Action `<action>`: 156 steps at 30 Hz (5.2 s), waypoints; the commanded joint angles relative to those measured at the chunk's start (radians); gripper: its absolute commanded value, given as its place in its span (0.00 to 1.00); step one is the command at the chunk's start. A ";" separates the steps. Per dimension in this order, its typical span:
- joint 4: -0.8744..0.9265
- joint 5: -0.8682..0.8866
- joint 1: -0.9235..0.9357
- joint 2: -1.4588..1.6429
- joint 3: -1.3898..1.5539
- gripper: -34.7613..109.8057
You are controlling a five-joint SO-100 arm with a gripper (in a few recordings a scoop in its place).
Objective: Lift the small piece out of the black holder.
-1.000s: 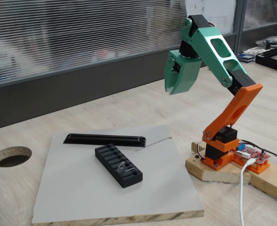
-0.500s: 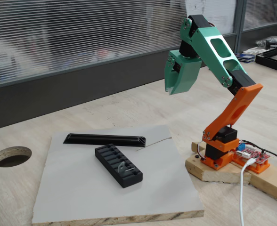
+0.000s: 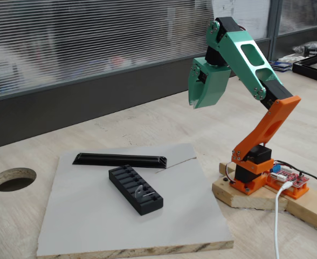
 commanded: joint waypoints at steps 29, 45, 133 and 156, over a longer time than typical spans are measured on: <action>0.009 0.798 -0.811 -0.304 -0.020 0.33; -0.454 1.138 -0.985 -0.331 -0.017 0.33; -0.626 1.138 -1.170 -0.626 -0.006 0.54; -0.623 1.138 -1.183 -0.693 -0.008 0.54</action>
